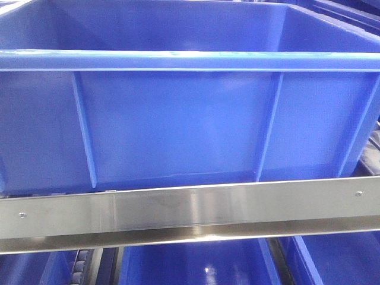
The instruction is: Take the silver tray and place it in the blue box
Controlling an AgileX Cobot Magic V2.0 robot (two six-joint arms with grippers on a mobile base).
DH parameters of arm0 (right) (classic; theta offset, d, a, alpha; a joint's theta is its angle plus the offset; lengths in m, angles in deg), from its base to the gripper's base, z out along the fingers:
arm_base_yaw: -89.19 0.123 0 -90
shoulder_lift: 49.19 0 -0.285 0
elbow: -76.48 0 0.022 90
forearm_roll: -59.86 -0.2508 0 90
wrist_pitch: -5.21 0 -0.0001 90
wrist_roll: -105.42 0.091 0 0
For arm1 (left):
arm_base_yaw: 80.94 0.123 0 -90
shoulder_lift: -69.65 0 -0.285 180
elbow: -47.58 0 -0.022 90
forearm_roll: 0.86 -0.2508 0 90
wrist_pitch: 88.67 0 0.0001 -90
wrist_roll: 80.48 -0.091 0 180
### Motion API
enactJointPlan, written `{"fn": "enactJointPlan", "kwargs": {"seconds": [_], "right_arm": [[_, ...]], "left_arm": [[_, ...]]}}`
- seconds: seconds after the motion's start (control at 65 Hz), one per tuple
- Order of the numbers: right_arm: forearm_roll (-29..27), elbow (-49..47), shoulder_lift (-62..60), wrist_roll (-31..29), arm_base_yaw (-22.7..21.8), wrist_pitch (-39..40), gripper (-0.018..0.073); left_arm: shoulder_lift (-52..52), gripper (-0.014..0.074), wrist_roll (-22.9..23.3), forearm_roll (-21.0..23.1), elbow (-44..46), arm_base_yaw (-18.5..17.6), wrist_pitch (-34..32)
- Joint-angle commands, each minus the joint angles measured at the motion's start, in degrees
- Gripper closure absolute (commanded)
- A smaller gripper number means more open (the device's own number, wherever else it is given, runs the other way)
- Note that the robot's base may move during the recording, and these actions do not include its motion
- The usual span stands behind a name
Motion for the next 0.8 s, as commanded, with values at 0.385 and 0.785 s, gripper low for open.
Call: {"fn": "enactJointPlan", "kwargs": {"seconds": [0.385, 0.785], "right_arm": [[-19.1, 14.3, -9.5, -20.4, -22.5, 25.0, 0.0506], [-19.1, 21.6, -14.6, -19.4, -25.5, 27.3, 0.0506]], "left_arm": [[-1.2, 0.0693, 0.0, 0.5, 0.1, 0.1, -5.5], [-1.2, 0.0693, 0.0, 0.5, 0.1, 0.1, -5.5]]}}
